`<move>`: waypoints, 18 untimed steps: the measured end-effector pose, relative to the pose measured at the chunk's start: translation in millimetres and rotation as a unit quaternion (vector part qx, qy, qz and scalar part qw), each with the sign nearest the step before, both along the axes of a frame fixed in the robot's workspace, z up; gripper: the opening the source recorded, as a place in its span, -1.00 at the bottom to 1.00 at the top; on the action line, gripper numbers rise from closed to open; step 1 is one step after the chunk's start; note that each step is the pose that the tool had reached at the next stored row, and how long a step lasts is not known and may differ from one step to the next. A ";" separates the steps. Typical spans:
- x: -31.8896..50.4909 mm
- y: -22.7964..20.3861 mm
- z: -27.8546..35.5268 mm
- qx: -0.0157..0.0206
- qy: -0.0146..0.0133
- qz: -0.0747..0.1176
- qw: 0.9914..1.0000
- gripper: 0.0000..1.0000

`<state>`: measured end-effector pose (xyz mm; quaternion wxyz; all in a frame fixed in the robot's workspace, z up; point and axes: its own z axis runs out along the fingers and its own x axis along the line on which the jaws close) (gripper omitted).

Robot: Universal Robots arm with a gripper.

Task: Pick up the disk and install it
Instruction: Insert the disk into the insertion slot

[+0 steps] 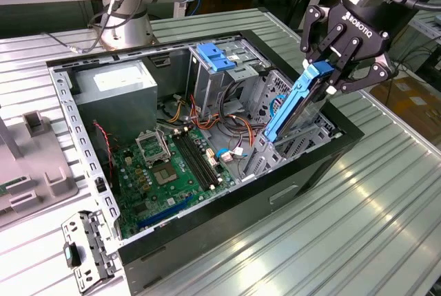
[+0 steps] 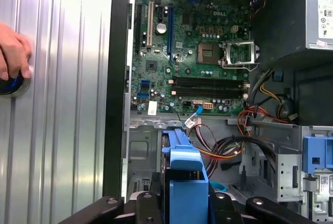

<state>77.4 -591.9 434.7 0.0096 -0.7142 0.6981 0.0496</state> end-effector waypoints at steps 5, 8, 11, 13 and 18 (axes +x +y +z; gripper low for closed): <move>0.0 -0.1 -4.0 0.000 0.000 0.000 1.000 -0.26; -0.2 -0.1 -6.9 0.000 0.000 0.000 1.000 -0.26; -0.2 -0.1 -10.5 0.000 0.000 0.000 1.000 -0.26; -0.3 -0.1 -12.3 0.000 0.000 0.000 1.000 -0.26; -0.3 -0.1 -16.9 0.000 0.000 0.000 1.000 -0.26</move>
